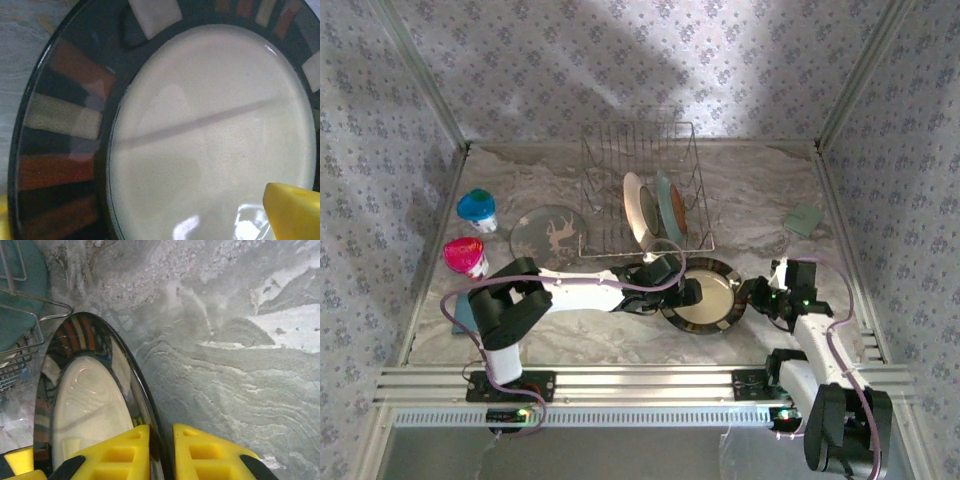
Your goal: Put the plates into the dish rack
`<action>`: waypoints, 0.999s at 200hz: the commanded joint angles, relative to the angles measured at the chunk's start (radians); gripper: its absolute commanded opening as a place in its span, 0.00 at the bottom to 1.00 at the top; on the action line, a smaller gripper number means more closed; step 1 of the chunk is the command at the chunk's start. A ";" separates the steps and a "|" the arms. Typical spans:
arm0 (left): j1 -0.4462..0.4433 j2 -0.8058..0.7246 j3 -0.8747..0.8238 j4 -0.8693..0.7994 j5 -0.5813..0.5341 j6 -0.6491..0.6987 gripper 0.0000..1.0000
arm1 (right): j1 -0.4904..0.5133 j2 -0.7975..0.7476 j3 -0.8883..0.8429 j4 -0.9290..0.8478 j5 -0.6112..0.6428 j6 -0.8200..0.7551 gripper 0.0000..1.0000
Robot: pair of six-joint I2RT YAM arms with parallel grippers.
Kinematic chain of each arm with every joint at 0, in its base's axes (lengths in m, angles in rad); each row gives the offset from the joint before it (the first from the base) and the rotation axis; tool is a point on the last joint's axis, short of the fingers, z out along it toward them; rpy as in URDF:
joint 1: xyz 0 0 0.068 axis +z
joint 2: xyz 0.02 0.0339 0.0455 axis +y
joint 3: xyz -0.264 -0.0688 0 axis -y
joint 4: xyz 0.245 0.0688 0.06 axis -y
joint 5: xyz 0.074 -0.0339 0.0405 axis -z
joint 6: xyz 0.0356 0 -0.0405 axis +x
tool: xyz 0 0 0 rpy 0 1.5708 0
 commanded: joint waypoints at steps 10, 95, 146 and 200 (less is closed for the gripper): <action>-0.023 -0.008 0.054 0.139 0.082 -0.001 0.99 | 0.019 0.039 -0.023 0.000 -0.057 0.018 0.18; -0.024 -0.006 0.048 0.144 0.083 -0.003 1.00 | 0.023 0.111 -0.008 0.002 -0.014 0.007 0.51; -0.025 0.007 0.058 0.148 0.092 -0.005 0.99 | 0.030 0.170 -0.005 0.036 -0.038 0.000 0.64; -0.025 0.019 0.060 0.156 0.099 -0.009 0.99 | 0.053 0.211 -0.006 0.090 -0.085 0.008 0.60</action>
